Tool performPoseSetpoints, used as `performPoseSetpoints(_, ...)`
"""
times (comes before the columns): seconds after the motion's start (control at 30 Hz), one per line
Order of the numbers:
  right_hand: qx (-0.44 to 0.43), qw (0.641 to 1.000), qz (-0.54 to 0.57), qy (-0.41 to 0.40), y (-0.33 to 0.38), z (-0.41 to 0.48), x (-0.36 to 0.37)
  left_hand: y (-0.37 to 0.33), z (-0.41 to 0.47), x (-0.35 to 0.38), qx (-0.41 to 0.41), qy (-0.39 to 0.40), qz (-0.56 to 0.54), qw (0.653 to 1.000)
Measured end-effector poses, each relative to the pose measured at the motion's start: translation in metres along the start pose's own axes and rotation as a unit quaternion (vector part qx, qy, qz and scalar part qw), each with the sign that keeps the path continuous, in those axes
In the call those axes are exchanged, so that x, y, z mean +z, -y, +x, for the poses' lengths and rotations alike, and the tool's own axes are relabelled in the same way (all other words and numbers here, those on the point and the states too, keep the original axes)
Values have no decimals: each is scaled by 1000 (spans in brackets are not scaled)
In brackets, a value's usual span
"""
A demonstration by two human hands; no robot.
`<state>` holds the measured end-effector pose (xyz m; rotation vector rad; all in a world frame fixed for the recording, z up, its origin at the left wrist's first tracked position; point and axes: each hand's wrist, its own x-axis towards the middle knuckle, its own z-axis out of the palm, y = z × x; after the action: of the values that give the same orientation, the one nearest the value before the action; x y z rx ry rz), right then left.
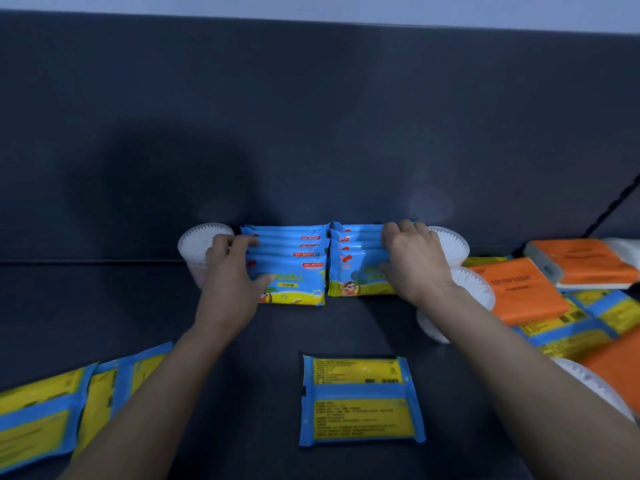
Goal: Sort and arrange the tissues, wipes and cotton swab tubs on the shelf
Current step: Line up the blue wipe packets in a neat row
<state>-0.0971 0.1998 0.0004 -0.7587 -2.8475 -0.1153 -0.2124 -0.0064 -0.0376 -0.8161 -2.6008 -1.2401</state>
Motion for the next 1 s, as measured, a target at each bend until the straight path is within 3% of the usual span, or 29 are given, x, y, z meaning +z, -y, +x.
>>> performPoseSetpoints(0.3, -7, 999, 43, -28, 13, -11, -9, -3, 3, -2, 21, 27, 43, 998)
performPoseSetpoints(0.63, -55, 993, 102, -16, 34, -31, -23, 5, -6, -19, 87, 0, 139, 986)
performPoseSetpoints(0.8, -114, 985, 130, -8, 59, -37, -27, 7, -25, -44, 115, -10, 99, 988)
performPoseSetpoints(1.0, -243, 956, 165, -5, 108, -36, -30, 18, -64, -82, 63, -55, 116, 990)
